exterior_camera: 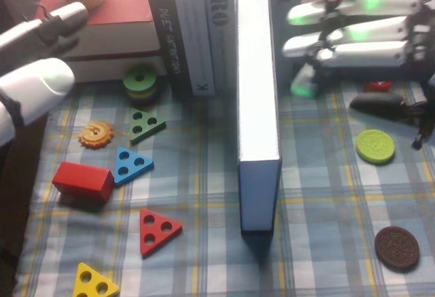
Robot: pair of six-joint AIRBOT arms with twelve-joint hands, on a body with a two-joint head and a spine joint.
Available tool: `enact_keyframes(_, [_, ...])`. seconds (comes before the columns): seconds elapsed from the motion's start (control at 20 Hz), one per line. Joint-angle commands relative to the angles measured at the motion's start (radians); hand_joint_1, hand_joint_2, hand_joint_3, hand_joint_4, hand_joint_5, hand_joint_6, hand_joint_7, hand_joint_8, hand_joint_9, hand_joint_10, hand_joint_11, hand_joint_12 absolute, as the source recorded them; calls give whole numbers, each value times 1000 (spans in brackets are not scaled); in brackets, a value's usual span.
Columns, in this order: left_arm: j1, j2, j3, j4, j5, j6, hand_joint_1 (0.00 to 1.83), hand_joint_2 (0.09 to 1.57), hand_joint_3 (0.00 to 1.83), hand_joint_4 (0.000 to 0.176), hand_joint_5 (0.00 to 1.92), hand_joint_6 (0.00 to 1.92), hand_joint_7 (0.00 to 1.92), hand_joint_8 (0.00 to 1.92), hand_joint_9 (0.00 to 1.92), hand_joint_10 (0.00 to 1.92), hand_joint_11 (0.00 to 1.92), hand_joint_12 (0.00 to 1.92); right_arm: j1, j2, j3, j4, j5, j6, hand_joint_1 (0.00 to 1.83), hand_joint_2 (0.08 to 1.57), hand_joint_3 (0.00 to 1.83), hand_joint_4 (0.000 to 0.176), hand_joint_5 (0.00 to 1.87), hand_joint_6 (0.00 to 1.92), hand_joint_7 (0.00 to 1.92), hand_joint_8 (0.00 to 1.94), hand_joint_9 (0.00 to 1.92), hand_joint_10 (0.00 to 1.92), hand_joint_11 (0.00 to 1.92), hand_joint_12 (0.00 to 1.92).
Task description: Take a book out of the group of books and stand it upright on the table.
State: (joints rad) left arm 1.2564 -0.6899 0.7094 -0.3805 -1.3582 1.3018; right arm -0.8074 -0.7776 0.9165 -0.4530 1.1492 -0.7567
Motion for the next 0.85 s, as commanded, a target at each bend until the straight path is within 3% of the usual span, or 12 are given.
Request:
enact_keyframes(0.0, [-4,1,6,0,-176,-25,46,1353,0,161,300,9,342,11,235,9,50,144,3,3,-2,75,161,-9,1034,1358,0,0,546,831,721,36,617,139,183,1253])
enact_keyframes(0.1, [1,0,21,-8,-251,-83,71,1341,0,158,300,4,360,6,257,8,59,161,-27,-1,6,157,184,-35,865,1264,0,0,694,299,629,13,576,43,163,1023])
enact_keyframes(0.15, [2,-2,29,-11,-291,-116,228,1332,0,119,330,11,374,9,251,8,42,166,-44,-11,21,210,200,-35,1094,1157,12,0,886,1097,745,53,580,261,6,1210])
enact_keyframes(0.25, [3,-5,36,-11,-330,-144,279,1344,0,92,328,6,360,2,246,4,53,179,-74,-26,42,280,237,-24,1086,1184,16,0,843,1191,710,34,496,279,0,1277])
enact_keyframes(0.3, [3,-9,39,-11,-357,-153,375,1348,0,61,343,8,369,4,264,8,75,194,-95,-36,57,321,275,-3,652,1263,24,0,615,785,710,26,538,292,151,1231])
enact_keyframes(0.35, [3,-12,40,-10,-375,-164,413,1335,0,68,342,5,367,2,273,8,87,200,-113,-44,65,350,307,11,437,1277,9,10,591,410,694,9,582,189,180,1091])
enact_keyframes(0.4, [1,-16,48,-6,-376,-190,436,1325,4,7,291,1,360,0,277,0,43,337,-136,-47,69,386,347,19,440,1276,0,66,515,47,594,0,627,33,132,819])
enact_keyframes(0.6, [-34,-48,110,12,-376,-349,419,1255,0,0,176,0,326,2,327,6,44,493,-219,-54,88,503,490,52,517,1322,3,20,299,0,367,0,455,0,172,559])
enact_keyframes(0.65, [-68,-68,145,40,-376,-433,392,1205,2,0,158,0,358,0,410,5,94,605,-240,-57,90,527,563,60,682,1314,0,28,226,3,355,1,497,13,158,551])
enact_keyframes(0.7, [-75,-69,146,46,-376,-435,308,1271,6,6,260,8,291,0,339,0,32,557,-240,-57,89,527,569,60,762,1323,0,107,194,0,301,0,431,2,31,567])
enact_keyframes(0.75, [-112,-68,148,70,-377,-437,213,1292,6,78,256,3,239,1,253,3,6,317,-241,-56,85,527,603,59,725,1352,7,139,256,15,261,0,338,0,5,490])
enact_keyframes(0.8, [-147,-68,151,97,-377,-437,129,1328,13,111,228,0,90,0,50,0,0,63,-242,-51,75,537,614,57,359,1385,17,128,149,13,82,13,67,0,0,97])
